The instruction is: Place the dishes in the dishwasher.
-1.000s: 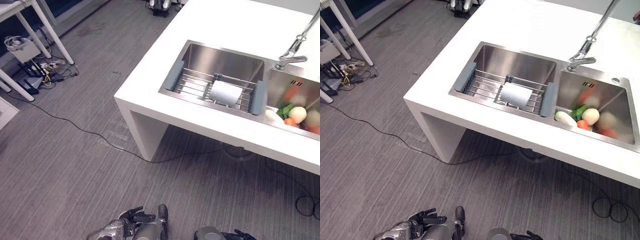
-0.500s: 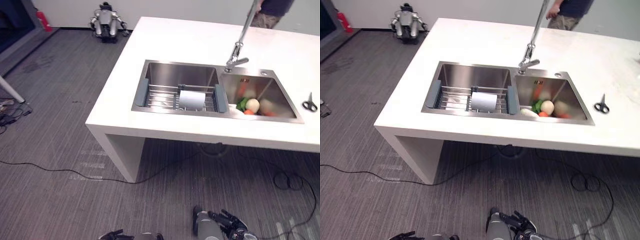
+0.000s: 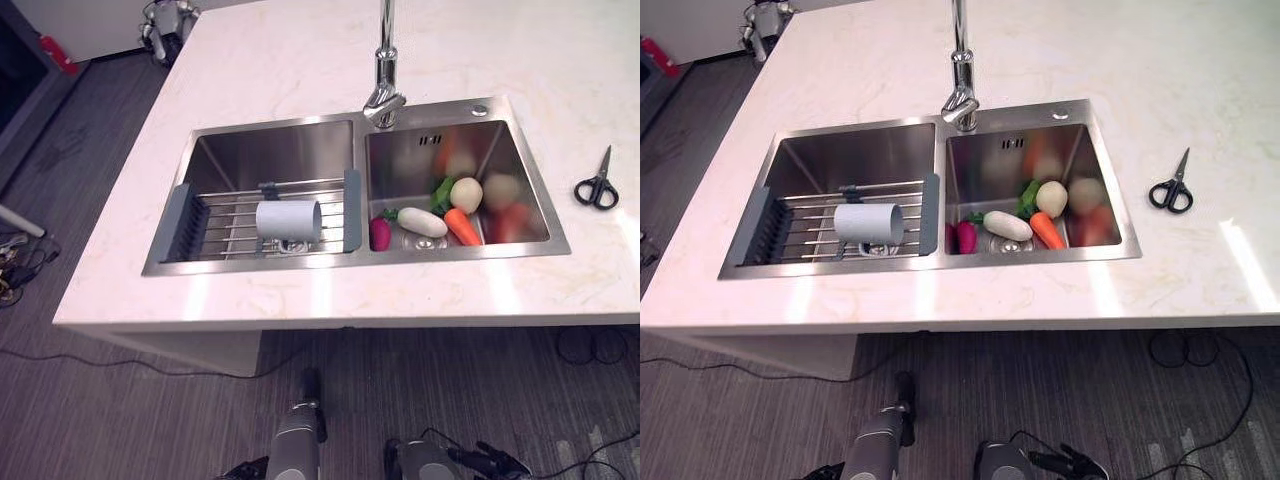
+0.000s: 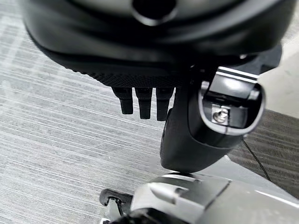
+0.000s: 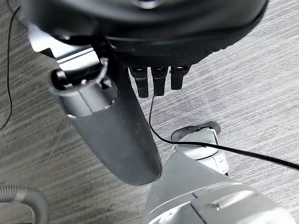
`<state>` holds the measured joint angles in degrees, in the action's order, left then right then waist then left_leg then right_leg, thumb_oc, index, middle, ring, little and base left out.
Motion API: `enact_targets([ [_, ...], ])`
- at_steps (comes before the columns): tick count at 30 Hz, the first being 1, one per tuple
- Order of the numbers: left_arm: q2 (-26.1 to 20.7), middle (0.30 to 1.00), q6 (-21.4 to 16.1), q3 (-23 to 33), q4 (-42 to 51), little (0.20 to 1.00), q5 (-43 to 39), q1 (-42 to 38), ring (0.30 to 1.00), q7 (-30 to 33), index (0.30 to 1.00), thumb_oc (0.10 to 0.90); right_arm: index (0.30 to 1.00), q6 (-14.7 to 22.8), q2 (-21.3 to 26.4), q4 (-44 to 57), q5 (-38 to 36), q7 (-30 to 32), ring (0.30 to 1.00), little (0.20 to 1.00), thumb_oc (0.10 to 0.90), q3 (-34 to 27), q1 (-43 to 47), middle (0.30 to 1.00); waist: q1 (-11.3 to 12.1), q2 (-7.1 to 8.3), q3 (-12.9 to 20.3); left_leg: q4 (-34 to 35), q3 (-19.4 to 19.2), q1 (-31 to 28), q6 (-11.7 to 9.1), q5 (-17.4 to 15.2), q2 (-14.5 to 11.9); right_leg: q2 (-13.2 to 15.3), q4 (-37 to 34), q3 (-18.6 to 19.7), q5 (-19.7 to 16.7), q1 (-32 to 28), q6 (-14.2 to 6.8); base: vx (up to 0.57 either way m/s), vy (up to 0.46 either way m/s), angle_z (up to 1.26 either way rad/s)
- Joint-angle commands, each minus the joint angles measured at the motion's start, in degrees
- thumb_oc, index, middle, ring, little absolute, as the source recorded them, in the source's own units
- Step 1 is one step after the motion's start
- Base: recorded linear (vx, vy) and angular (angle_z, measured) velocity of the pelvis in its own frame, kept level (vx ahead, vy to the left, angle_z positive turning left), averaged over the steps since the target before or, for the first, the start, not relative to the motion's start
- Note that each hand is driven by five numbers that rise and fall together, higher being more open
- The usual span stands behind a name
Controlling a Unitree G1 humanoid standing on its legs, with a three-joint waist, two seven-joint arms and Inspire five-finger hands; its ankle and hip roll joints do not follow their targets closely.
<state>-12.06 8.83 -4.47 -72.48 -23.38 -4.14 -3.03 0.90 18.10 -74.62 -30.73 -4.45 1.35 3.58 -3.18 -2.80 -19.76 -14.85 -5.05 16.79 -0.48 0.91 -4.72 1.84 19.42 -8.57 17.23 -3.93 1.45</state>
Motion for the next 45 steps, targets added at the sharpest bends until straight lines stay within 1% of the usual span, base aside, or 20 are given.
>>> enact_targets([
  [1,0.9,0.9,-0.6,-2.6,2.3,0.9,0.3,0.8,0.9,-0.2,0.9,0.8,0.9,1.9,0.4,1.9,-1.2,-0.5,0.9,0.9,0.8,-0.8,-2.4,0.9,-0.4,-2.0,4.4,-2.3,-0.8,-4.6,-3.3,-6.7,-1.2,4.0,-2.2,-2.6,-4.1,5.2,-5.4,0.11,0.297,0.06],
  [7,-0.2,0.9,-0.1,-1.1,1.5,0.9,-2.9,1.1,0.9,0.2,0.9,0.8,0.9,3.0,-1.1,2.5,-0.5,-0.3,0.9,0.9,0.8,0.2,-2.4,0.9,-0.2,-2.14,6.1,-2.3,-0.3,-6.3,-1.7,-9.8,0.7,5.8,-2.2,-3.4,-5.2,6.6,-6.6,0.06,0.134,0.08],
  [10,-0.3,0.9,0.8,0.4,1.0,0.9,-6.0,1.4,0.9,0.0,0.9,0.8,0.9,2.4,-1.8,2.3,-0.1,0.4,0.9,0.9,0.8,0.1,-2.4,0.9,0.0,-1.25,7.1,-2.3,-0.5,-7.4,-0.5,-11.5,1.1,6.9,-2.2,-3.1,-6.2,7.9,-7.7,0.05,0.034,-0.16],
  [12,-0.3,0.9,2.4,1.8,0.4,0.9,-11.6,1.7,0.9,0.8,0.9,0.8,0.9,2.2,-2.0,1.9,0.3,0.7,0.9,0.9,0.8,-0.3,-2.6,0.9,0.1,-0.7,7.5,-2.3,-1.1,-7.9,-0.1,-12.3,0.9,7.2,-2.2,-3.2,-6.2,8.0,-8.0,0.06,-0.004,-0.24],
  [13,-1.1,0.9,2.9,3.6,0.6,0.9,-8.7,2.2,0.9,3.8,0.9,0.8,0.9,1.9,-1.8,2.1,0.6,0.7,0.9,0.9,0.8,-1.0,-2.9,0.9,0.1,-0.61,7.3,-2.3,-1.4,-8.6,-0.1,-12.8,0.7,7.4,-2.2,-3.4,-5.9,7.6,-8.2,0.04,0.013,-0.05],
  [14,-1.8,0.9,2.0,3.6,0.4,0.9,-1.7,2.3,0.9,7.2,0.9,0.8,0.9,1.5,-1.4,2.4,0.6,0.8,0.9,0.9,0.8,-1.1,-2.9,0.9,0.0,-0.64,7.3,-2.3,-1.3,-8.7,-0.2,-12.8,0.7,7.4,-2.2,-3.4,-5.8,7.5,-8.2,0.04,0.043,0.06],
  [16,-4.8,0.9,0.3,4.0,0.3,0.9,-2.3,2.1,0.9,15.1,0.9,0.8,0.9,0.9,-0.1,2.7,0.7,0.7,0.9,0.9,0.8,-1.1,-2.9,0.9,-0.4,-1.24,7.5,-2.3,-1.3,-8.5,-0.4,-12.7,0.6,7.4,-2.2,-3.0,-5.5,7.9,-8.1,0.02,0.066,0.09],
  [19,-8.7,0.9,1.0,6.4,0.9,0.9,-4.3,2.2,0.9,19.5,0.9,0.8,0.9,0.9,1.8,2.6,0.8,-0.2,0.9,0.9,0.8,-2.1,-3.2,0.9,-0.4,-2.19,7.7,-2.3,-0.8,-8.0,-0.6,-12.4,0.8,7.5,-2.2,-3.0,-5.4,8.3,-8.0,0.01,0.068,0.01],
  [22,-17.6,0.9,-2.4,12.1,0.3,0.9,1.3,3.4,0.9,23.3,0.9,0.8,0.9,1.9,4.0,0.8,0.2,-1.1,0.9,0.9,0.8,-3.3,-3.6,0.9,0.1,-3.57,7.7,-2.3,0.1,-7.8,-0.9,-12.1,1.3,8.0,-2.2,-3.3,-5.3,8.3,-7.9,0.01,0.054,0.01],
  [23,-20.6,0.9,-2.0,13.3,0.2,0.9,4.0,3.6,0.9,24.6,0.9,0.8,0.9,2.2,4.4,0.2,0.1,-1.4,0.9,0.9,0.8,-3.5,-3.7,0.9,0.3,-3.88,7.7,-2.3,0.4,-8.0,-0.9,-12.3,1.6,8.2,-2.2,-3.4,-5.1,8.0,-8.0,0.02,0.022,0.05],
  [26,-25.8,0.9,-1.3,15.5,1.2,0.9,6.7,3.8,0.9,26.3,0.9,0.8,0.9,2.4,4.7,-0.4,-0.5,-1.4,0.9,0.9,0.8,-3.6,-3.5,0.9,0.7,-4.41,7.8,-2.3,0.9,-8.2,-0.9,-12.3,1.9,8.4,-2.2,-3.6,-5.0,7.7,-8.1,0.01,0.004,0.11],
  [29,-30.5,0.9,-2.4,17.7,3.1,0.9,10.4,3.4,0.9,27.6,0.9,0.8,0.9,2.3,4.7,-0.2,-0.9,-1.1,0.9,0.9,0.8,-3.3,-3.6,0.9,0.9,-4.79,7.9,-2.3,1.0,-8.3,-0.9,-12.3,2.0,8.4,-2.2,-3.8,-5.0,7.5,-8.1,0.01,-0.001,0.01],
  [32,-40.3,0.9,-4.6,22.3,11.2,0.9,16.4,2.7,0.9,27.1,0.9,0.8,0.9,2.3,3.9,0.8,-1.8,-0.1,0.9,0.9,0.8,-2.6,-4.1,0.9,1.6,-5.17,8.1,-2.3,1.0,-8.5,-0.8,-12.3,2.0,8.4,-2.2,-4.1,-5.1,7.1,-8.3,0.0,-0.06,0.12],
  [33,-47.4,0.9,-7.2,25.1,21.9,0.9,20.5,1.7,0.9,23.8,0.9,0.8,0.9,2.3,2.9,1.7,-3.4,0.7,0.9,0.9,0.8,-2.2,-4.5,0.9,2.5,-4.86,8.7,-2.3,1.3,-8.4,-0.9,-12.3,1.9,8.4,-2.2,-4.5,-5.0,6.9,-8.5,0.0,-0.12,0.18],
  [34,-48.0,0.9,-6.8,25.2,23.2,0.9,20.3,1.6,0.9,23.4,0.9,0.8,0.9,2.3,2.7,1.8,-3.5,0.8,0.9,0.9,0.8,-2.1,-4.6,0.9,2.6,-4.77,8.7,-2.3,1.4,-8.4,-0.9,-12.3,1.9,8.4,-2.2,-4.6,-5.0,6.9,-8.6,0.0,-0.156,0.15],
  [35,-51.0,0.9,-7.7,25.3,29.6,0.9,21.1,0.5,0.9,21.7,0.9,0.8,0.9,1.9,2.2,2.5,-4.4,1.3,0.9,0.9,0.8,-1.7,-4.7,0.9,3.0,-4.45,9.0,-2.3,1.5,-8.5,-1.0,-12.5,1.9,8.4,-2.2,-4.8,-4.9,6.7,-8.7,0.0,-0.067,0.1],
  [36,-51.1,0.9,-7.7,25.3,29.8,0.9,20.9,0.5,0.9,21.6,0.9,0.8,0.9,1.9,2.2,2.5,-4.5,1.4,0.9,0.9,0.8,-1.7,-4.7,0.9,3.0,-4.41,9.1,-2.3,1.4,-8.5,-1.0,-12.5,1.9,8.4,-2.2,-4.8,-4.9,6.7,-8.7,0.0,-0.083,0.1],
  [38,-53.7,0.9,-11.9,24.4,36.3,0.9,21.4,-1.3,0.9,20.2,0.9,0.8,0.9,1.5,1.6,3.2,-5.3,1.8,0.9,0.9,0.8,-1.5,-4.8,0.9,3.1,-4.0,9.4,-2.3,1.4,-8.6,-1.1,-12.8,1.8,8.4,-2.2,-4.9,-4.7,6.6,-8.8,-0.01,-0.066,0.06],
  [40,-54.8,0.9,-12.5,23.2,43.5,0.9,21.7,-3.3,0.9,17.6,0.9,0.8,0.9,1.1,1.3,3.6,-5.6,2.0,0.9,0.9,0.8,-1.4,-5.0,0.9,3.0,-3.65,9.7,-2.3,1.1,-8.8,-1.2,-13.0,1.8,8.4,-2.2,-5.0,-4.5,6.4,-9.0,0.0,-0.061,-0.06],
  [45,-53.6,0.9,-19.4,17.6,59.8,0.9,27.5,-8.6,0.9,8.4,0.9,0.8,0.9,0.4,0.1,3.7,-5.6,2.0,0.9,0.9,0.8,-2.2,-5.6,0.9,2.1,-2.93,10.5,-2.3,-0.1,-9.3,-1.2,-13.5,1.3,8.3,-2.2,-4.6,-4.9,6.7,-9.5,-0.01,-0.04,-0.11],
])
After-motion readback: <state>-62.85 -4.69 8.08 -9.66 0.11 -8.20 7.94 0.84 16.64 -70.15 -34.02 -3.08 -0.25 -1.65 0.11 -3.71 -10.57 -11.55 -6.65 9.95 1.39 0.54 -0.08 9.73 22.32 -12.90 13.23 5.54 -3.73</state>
